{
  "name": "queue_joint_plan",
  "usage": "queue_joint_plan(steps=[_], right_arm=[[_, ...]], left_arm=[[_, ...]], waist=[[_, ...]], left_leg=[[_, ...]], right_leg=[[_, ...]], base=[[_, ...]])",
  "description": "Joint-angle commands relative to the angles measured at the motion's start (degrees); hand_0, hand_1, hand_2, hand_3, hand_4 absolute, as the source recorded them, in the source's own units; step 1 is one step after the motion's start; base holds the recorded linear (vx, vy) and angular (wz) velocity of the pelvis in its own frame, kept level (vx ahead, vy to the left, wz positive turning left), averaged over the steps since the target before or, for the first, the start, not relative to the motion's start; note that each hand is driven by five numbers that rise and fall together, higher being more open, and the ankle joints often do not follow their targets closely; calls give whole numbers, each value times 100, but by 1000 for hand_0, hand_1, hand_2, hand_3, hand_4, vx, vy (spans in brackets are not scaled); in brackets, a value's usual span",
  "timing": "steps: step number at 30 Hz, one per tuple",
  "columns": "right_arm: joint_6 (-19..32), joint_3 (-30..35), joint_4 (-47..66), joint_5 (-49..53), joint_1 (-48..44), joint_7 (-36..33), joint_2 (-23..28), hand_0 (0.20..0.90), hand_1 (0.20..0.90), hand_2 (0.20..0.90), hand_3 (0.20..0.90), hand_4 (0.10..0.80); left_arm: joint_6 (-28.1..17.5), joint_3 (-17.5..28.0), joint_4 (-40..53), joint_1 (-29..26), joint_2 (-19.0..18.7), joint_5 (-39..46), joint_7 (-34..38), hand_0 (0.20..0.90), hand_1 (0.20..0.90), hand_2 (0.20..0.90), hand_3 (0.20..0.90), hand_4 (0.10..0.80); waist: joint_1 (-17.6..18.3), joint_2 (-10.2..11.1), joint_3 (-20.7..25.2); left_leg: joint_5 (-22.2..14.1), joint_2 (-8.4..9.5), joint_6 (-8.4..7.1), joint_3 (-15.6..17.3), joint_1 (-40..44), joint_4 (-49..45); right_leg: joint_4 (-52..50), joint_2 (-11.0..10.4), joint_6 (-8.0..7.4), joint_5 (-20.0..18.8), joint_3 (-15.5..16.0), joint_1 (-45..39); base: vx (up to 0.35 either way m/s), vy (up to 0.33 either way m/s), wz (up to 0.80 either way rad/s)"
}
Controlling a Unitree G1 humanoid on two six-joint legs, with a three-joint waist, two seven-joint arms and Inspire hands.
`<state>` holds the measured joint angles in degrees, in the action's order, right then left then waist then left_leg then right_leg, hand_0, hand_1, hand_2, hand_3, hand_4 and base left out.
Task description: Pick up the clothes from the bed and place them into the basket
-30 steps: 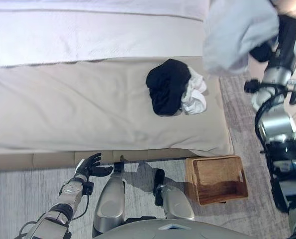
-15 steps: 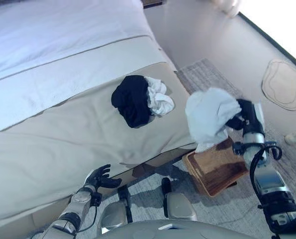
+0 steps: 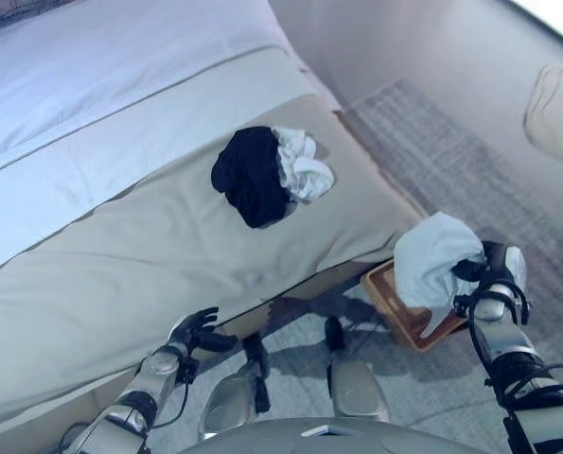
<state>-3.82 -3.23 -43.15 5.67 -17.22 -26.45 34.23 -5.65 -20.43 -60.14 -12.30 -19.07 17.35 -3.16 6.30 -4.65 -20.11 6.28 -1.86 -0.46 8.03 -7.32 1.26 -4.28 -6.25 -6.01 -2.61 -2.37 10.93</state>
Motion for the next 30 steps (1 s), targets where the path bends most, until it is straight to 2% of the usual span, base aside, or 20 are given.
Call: queue_joint_plan(steps=[1, 3, 10, 11, 12, 13, 14, 18, 21, 25, 30], right_arm=[[472, -119, 176, 67, -1081, -364, 717, 300, 300, 300, 200, 100], [431, -347, -195, 16, -1610, -358, 1020, 300, 300, 300, 200, 100], [110, -747, -760, -61, -2575, -212, 1417, 300, 300, 300, 200, 100], [14, -768, -794, -134, -2640, -218, 1440, 415, 415, 415, 335, 235], [-55, -823, -862, -200, -2735, -222, 1484, 759, 759, 759, 735, 635], [-143, -899, -956, -222, -2852, -219, 1506, 900, 900, 900, 900, 800], [-248, -950, -1032, -259, -2945, -203, 1539, 900, 900, 900, 900, 800], [-472, -996, -1381, -192, -3096, -249, 1598, 900, 900, 900, 900, 800], [-743, -795, -2037, 45, -3016, -536, 1647, 900, 900, 900, 900, 800], [-856, -548, -2421, 73, -2826, -615, 1739, 900, 900, 900, 900, 800], [-746, -204, -2100, 177, -2433, -739, 1891, 900, 900, 900, 900, 800]], left_arm=[[-442, 3, 18, -357, -114, 396, 25, 900, 900, 900, 900, 800], [-656, -100, 23, -501, 43, 548, 13, 900, 900, 900, 900, 800], [-835, -238, 226, -615, 155, 847, -72, 900, 900, 900, 900, 800], [-836, -240, 249, -624, 155, 840, -94, 900, 900, 900, 900, 800], [-867, -254, 270, -644, 147, 854, -110, 900, 900, 900, 900, 800], [-862, -273, 345, -660, 121, 879, -129, 900, 900, 900, 900, 800], [-826, -264, 425, -682, 86, 877, -134, 900, 900, 900, 900, 800], [-789, -279, 553, -752, -59, 890, -169, 900, 900, 900, 900, 800], [-745, -298, 661, -819, -181, 921, -283, 900, 900, 900, 900, 800], [-767, -363, 722, -744, -169, 894, -310, 900, 900, 900, 900, 800], [-827, -378, 821, -524, -104, 932, -249, 900, 900, 900, 900, 800]], waist=[[-89, -4, -268], [-48, -205, -523], [62, -486, -814], [71, -501, -828], [89, -516, -858], [101, -540, -895], [115, -547, -929], [124, -562, -966], [107, -578, -968], [99, -609, -967], [114, -593, -965]], left_leg=[[-785, 408, 327, -123, -378, -1045], [-805, 438, 227, -146, -723, -1370], [-913, 364, 96, -3, -1367, -2037], [-937, 353, 89, 21, -1421, -2102], [-980, 332, 91, 48, -1520, -2222], [-1014, 304, 92, 79, -1632, -2348], [-1211, 278, 53, 59, -1719, -2561], [-1320, 191, 70, 90, -2066, -2941], [-1350, 141, 83, 57, -2293, -3233], [-1283, 138, 51, 9, -2285, -3283], [-1159, 181, -13, -44, -2080, -3089]], right_leg=[[-990, 3, 372, 315, 390, 340], [-1325, -58, 495, 451, 426, 761], [-2010, -32, 740, 735, 508, 1600], [-2070, -32, 761, 766, 516, 1665], [-2181, -20, 799, 813, 527, 1789], [-2302, 0, 840, 853, 522, 1925], [-2538, 33, 839, 1074, 495, 2037], [-2938, 76, 918, 1213, 491, 2383], [-3193, 74, 952, 1293, 484, 2562], [-3193, 52, 941, 1273, 476, 2532], [-2869, 47, 887, 1131, 396, 2285]], base=[[-119, -54, -3], [-186, -33, -7], [-92, -50, -10], [-57, -95, -5], [-63, -91, 0], [-23, -89, 1], [-25, -90, 0], [-54, -78, -2], [-39, -55, -5], [12, 19, 0], [68, 118, -6]])
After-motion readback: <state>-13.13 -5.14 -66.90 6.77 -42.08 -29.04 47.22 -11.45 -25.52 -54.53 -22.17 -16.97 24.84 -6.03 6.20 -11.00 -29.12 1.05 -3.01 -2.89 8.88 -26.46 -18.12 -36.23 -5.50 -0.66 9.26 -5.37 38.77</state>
